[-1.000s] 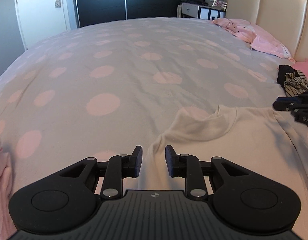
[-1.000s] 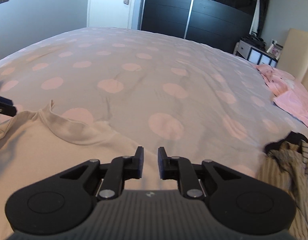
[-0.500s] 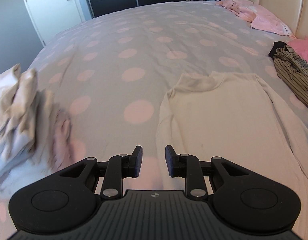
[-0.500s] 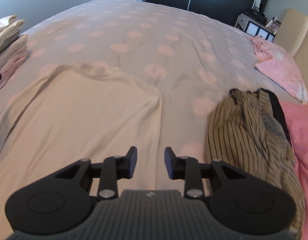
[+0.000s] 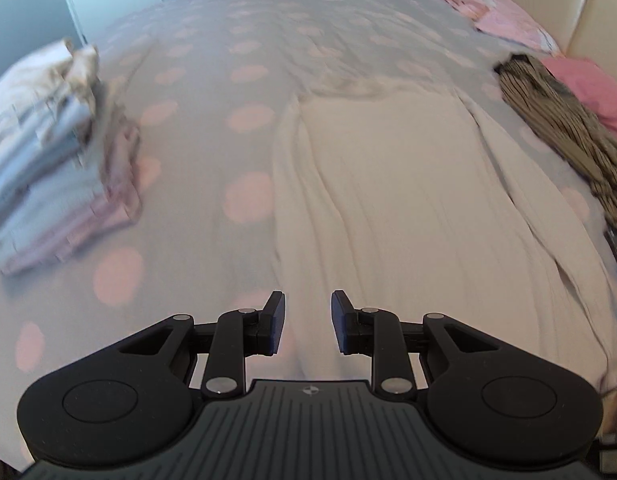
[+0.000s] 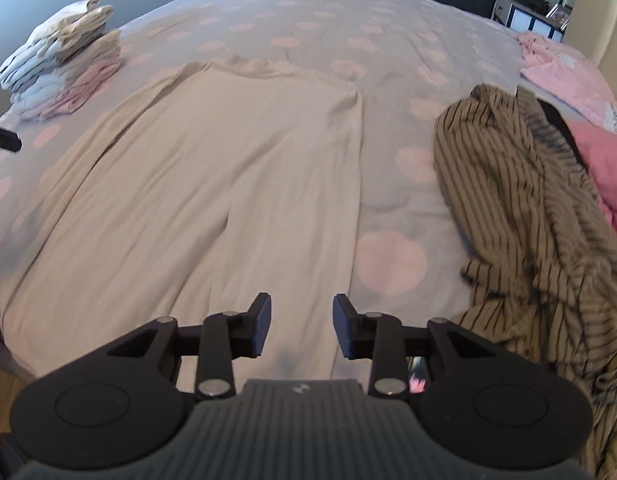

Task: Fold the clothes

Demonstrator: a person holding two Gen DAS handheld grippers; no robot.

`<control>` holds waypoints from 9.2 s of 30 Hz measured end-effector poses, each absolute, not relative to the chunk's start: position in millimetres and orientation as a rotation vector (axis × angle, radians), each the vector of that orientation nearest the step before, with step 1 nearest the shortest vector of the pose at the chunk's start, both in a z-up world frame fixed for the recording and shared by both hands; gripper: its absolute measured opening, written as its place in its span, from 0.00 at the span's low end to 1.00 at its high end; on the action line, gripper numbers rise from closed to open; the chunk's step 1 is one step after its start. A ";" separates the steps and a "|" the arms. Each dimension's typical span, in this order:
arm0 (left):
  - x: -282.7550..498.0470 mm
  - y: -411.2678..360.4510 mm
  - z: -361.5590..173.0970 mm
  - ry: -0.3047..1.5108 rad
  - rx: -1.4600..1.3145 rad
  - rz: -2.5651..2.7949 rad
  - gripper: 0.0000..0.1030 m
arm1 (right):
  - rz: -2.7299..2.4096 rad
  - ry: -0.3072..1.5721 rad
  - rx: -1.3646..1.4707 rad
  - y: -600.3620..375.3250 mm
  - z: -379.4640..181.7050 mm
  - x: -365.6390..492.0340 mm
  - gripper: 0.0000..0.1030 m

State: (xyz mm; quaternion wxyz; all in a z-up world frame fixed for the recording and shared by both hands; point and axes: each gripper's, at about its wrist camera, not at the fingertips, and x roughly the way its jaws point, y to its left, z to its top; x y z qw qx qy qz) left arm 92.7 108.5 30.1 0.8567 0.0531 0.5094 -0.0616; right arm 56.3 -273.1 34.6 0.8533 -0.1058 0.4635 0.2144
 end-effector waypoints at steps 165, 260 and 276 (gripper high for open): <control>8.5 103.5 -48.9 1.274 0.160 -0.441 0.05 | 0.508 1.203 -0.374 -251.0 -10.7 4.9 0.09; 246.3 236.6 -69.8 1.091 -0.654 0.063 0.31 | 0.065 1.139 0.574 -278.1 -36.5 289.8 0.45; 262.8 235.4 -62.2 1.090 -0.493 0.149 0.17 | -0.005 1.064 0.393 -286.6 -17.5 290.5 0.15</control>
